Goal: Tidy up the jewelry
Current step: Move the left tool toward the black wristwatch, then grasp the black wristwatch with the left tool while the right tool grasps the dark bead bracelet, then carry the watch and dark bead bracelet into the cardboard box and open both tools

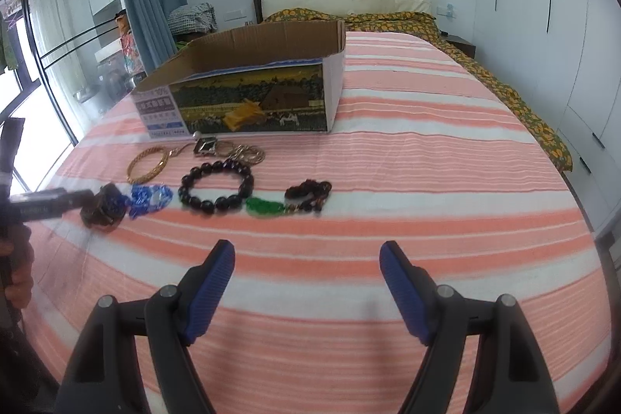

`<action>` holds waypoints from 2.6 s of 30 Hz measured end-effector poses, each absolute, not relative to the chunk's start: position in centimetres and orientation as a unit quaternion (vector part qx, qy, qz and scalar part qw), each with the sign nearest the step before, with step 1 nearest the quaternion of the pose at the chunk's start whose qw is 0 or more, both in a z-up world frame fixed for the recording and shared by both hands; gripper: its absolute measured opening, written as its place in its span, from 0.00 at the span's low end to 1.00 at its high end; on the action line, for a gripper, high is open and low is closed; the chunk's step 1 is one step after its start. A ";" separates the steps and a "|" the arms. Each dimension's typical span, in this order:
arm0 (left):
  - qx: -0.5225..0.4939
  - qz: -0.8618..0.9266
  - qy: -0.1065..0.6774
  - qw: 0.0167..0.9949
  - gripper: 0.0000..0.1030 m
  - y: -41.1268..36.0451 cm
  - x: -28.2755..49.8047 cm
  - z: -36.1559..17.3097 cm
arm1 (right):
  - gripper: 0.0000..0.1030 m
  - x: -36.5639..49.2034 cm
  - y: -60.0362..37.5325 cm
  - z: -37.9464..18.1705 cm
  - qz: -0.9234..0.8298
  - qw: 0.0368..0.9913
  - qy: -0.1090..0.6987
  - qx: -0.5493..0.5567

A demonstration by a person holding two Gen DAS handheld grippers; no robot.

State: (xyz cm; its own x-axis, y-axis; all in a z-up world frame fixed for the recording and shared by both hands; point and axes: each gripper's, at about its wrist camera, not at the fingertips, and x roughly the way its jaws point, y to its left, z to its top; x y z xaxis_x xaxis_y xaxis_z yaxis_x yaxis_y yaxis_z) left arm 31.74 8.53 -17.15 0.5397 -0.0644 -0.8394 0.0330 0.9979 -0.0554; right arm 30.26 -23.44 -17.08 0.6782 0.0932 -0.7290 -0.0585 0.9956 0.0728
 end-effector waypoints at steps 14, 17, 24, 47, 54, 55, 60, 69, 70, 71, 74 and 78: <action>0.021 -0.036 0.500 0.865 0.97 6.6 32.2 -19.2 | 0.53 38.1 -22.1 -20.0 0.026 0.894 0.447 0.015; 0.024 -0.042 0.496 0.867 0.86 6.0 31.6 -19.0 | 0.31 37.9 -21.4 -20.2 0.017 0.896 0.444 -0.014; 0.040 -0.075 0.482 0.872 0.23 4.3 29.9 -18.1 | 0.14 37.0 -21.6 -19.9 0.028 0.895 0.446 -0.013; -0.008 -0.114 0.462 0.879 0.09 5.1 28.1 -14.2 | 0.14 33.0 -23.3 -11.6 0.099 0.912 0.394 0.061; -0.027 -0.114 0.443 0.889 0.09 6.1 28.0 -12.3 | 0.14 33.2 -23.6 -9.2 0.122 0.910 0.389 0.076; -0.029 -0.115 0.441 0.890 0.09 6.1 28.1 -12.1 | 0.14 33.3 -23.5 -8.7 0.125 0.910 0.387 0.074; -0.032 -0.125 0.430 0.893 0.09 6.1 28.5 -10.7 | 0.14 33.2 -22.8 -7.0 0.134 0.915 0.375 0.059; -0.028 -0.139 0.400 0.906 0.09 5.5 30.6 -7.5 | 0.14 34.3 -21.0 -5.5 0.156 0.917 0.364 0.044; -0.030 -0.140 0.399 0.906 0.09 5.5 31.0 -7.3 | 0.14 34.6 -20.9 -5.3 0.159 0.917 0.363 0.042; -0.031 -0.141 0.399 0.906 0.09 5.5 31.2 -7.1 | 0.14 34.7 -20.8 -5.2 0.161 0.917 0.362 0.042; -0.034 -0.145 0.395 0.907 0.09 5.5 32.0 -6.6 | 0.14 35.3 -20.5 -4.9 0.167 0.918 0.359 0.040; -0.037 -0.149 0.389 0.908 0.09 5.4 33.0 -5.6 | 0.14 36.4 -19.9 -4.4 0.176 0.918 0.355 0.033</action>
